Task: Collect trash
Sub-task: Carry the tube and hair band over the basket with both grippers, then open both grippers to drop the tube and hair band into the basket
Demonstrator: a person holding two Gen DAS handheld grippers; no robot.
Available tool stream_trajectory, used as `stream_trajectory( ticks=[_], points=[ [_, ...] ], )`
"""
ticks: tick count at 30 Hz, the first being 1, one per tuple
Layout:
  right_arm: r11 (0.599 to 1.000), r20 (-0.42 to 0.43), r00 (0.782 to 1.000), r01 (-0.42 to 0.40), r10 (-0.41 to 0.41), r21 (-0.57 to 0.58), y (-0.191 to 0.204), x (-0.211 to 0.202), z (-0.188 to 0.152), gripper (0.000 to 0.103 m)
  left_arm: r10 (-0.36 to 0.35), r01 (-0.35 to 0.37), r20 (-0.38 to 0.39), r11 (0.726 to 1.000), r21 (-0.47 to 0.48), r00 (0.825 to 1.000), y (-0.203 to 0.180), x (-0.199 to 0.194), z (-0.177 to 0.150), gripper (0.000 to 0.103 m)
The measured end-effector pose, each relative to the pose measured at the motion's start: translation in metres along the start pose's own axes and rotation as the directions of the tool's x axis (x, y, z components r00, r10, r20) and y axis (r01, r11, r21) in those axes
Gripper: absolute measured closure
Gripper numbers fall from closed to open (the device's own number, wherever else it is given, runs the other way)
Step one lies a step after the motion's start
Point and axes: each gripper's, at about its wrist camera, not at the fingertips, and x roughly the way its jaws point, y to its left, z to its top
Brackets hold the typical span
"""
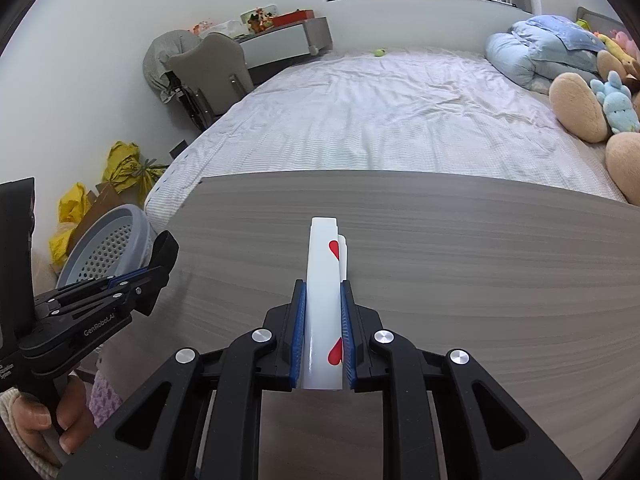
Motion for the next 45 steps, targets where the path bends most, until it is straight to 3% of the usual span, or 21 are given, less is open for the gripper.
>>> stream_trajectory(
  ticks=[12, 25, 30, 37, 39, 42, 44, 45],
  points=[
    [0.990, -0.031, 0.996, -0.083, 0.080, -0.116, 0.094, 0.031, 0.011, 0.087, 0.080, -0.077, 0.033, 0.994, -0.079, 0.996, 0.078, -0.026, -0.014, 0.095],
    [0.926, -0.110, 0.972, -0.231, 0.207, -0.298, 0.227, 0.077, 0.030, 0.087, 0.236, -0.225, 0.024, 0.949, -0.219, 0.972, 0.192, -0.040, -0.026, 0.095],
    [0.897, -0.149, 0.960, -0.273, 0.235, -0.347, 0.267, 0.092, 0.025, 0.087, 0.250, -0.239, 0.016, 0.940, -0.244, 0.968, 0.216, -0.043, -0.028, 0.095],
    [0.887, -0.151, 0.957, -0.288, 0.249, -0.360, 0.285, 0.096, 0.025, 0.086, 0.253, -0.241, 0.010, 0.933, -0.268, 0.967, 0.228, -0.044, -0.032, 0.092],
    [0.887, -0.144, 0.958, -0.283, 0.247, -0.364, 0.285, 0.095, 0.025, 0.078, 0.245, -0.235, 0.000, 0.932, -0.274, 0.970, 0.230, -0.044, -0.034, 0.084],
    [0.892, -0.125, 0.963, -0.270, 0.240, -0.363, 0.284, 0.092, 0.025, 0.065, 0.250, -0.240, 0.001, 0.929, -0.282, 0.968, 0.233, -0.044, -0.035, 0.063],
    [0.894, -0.117, 0.964, -0.265, 0.238, -0.361, 0.283, 0.089, 0.025, 0.064, 0.270, -0.255, 0.011, 0.924, -0.285, 0.963, 0.232, -0.049, -0.036, 0.039],
    [0.895, -0.116, 0.965, -0.262, 0.236, -0.361, 0.282, 0.089, 0.025, 0.064, 0.275, -0.259, 0.017, 0.923, -0.286, 0.961, 0.232, -0.050, -0.036, 0.037]
  ],
)
